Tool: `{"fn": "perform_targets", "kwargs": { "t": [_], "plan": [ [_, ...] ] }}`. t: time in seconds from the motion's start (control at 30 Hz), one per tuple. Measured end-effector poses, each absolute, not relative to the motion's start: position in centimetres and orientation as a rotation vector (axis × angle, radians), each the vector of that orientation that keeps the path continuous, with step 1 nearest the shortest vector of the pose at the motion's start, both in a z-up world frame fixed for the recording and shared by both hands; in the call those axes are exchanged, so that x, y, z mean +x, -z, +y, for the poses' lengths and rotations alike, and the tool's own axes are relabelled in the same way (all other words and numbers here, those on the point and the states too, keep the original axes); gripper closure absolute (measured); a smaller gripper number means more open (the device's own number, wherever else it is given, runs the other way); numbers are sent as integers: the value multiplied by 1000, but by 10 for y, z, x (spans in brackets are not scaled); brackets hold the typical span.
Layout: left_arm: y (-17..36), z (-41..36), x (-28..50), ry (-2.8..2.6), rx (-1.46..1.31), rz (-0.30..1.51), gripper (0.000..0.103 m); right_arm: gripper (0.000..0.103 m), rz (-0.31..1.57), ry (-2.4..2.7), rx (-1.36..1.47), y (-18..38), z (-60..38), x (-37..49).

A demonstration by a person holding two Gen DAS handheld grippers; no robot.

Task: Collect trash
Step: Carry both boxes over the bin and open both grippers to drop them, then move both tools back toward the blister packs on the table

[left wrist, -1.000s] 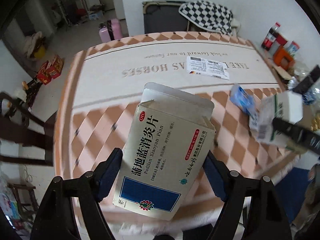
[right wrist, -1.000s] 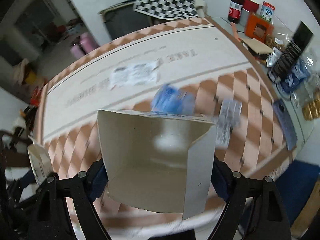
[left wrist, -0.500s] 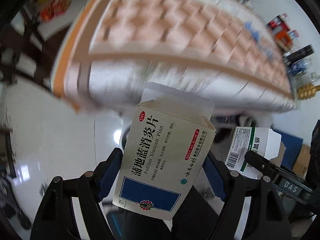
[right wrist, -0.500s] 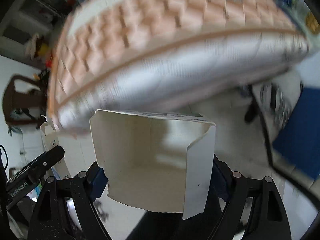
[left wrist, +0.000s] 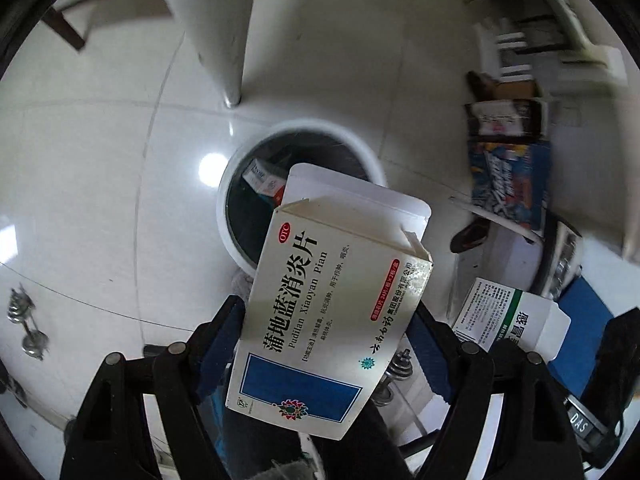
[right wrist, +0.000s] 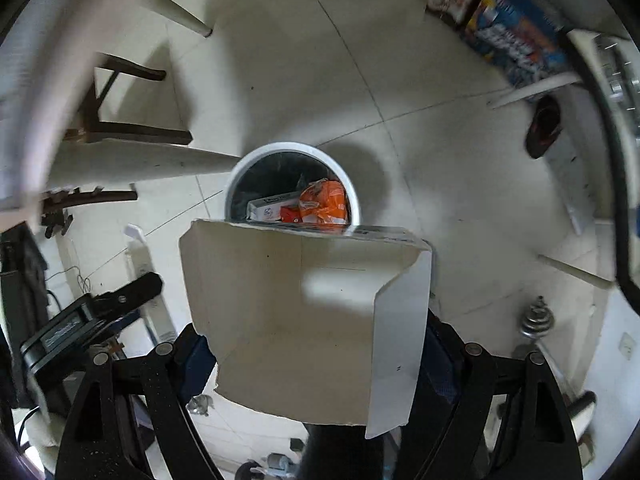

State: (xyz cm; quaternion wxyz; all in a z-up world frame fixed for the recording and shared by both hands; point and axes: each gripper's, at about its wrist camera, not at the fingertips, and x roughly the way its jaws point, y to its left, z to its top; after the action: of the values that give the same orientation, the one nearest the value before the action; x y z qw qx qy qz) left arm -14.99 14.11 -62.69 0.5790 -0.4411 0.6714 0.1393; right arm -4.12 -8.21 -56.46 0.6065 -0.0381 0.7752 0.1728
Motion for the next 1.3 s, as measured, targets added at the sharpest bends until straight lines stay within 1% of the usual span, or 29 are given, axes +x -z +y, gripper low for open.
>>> {"fn": "perform_targets", "kwargs": {
  "t": [0.03,0.1,0.13,0.23,0.37,0.47,0.5,0.7,0.8,1.1,1.3],
  "plan": [
    [644,142,-153,-311,-1057,1577,23,16,1797,-399,-85,583,-79,-40],
    [678,146,-153,-275,-1093,1607,14,16,1810,-396,-74,617,-70,-35],
    [689,147,-152,-265,-1099,1615,5,16,1825,-401,-62,636,-67,-35],
    [707,151,-152,-285,-1068,1628,5,15,1863,-405,-48,674,-56,-32],
    [707,164,-162,-368,-1041,1610,5,10,1902,-447,-40,713,-43,-34],
    [693,170,-177,-470,-951,1581,5,5,1898,-490,-34,727,-34,-37],
    [689,172,-180,-498,-916,1574,5,0,1895,-511,-39,729,-30,-39],
    [667,167,-192,-580,-735,1553,5,0,1863,-599,-95,723,-9,-52],
    [661,159,-189,-595,-673,1562,5,0,1808,-563,-210,715,-5,-56],
    [642,135,-185,-585,-658,1583,5,0,1677,-513,-413,677,-21,-58],
    [605,123,-189,-573,-648,1571,5,0,1630,-525,-463,640,-27,-60]
  ]
}}
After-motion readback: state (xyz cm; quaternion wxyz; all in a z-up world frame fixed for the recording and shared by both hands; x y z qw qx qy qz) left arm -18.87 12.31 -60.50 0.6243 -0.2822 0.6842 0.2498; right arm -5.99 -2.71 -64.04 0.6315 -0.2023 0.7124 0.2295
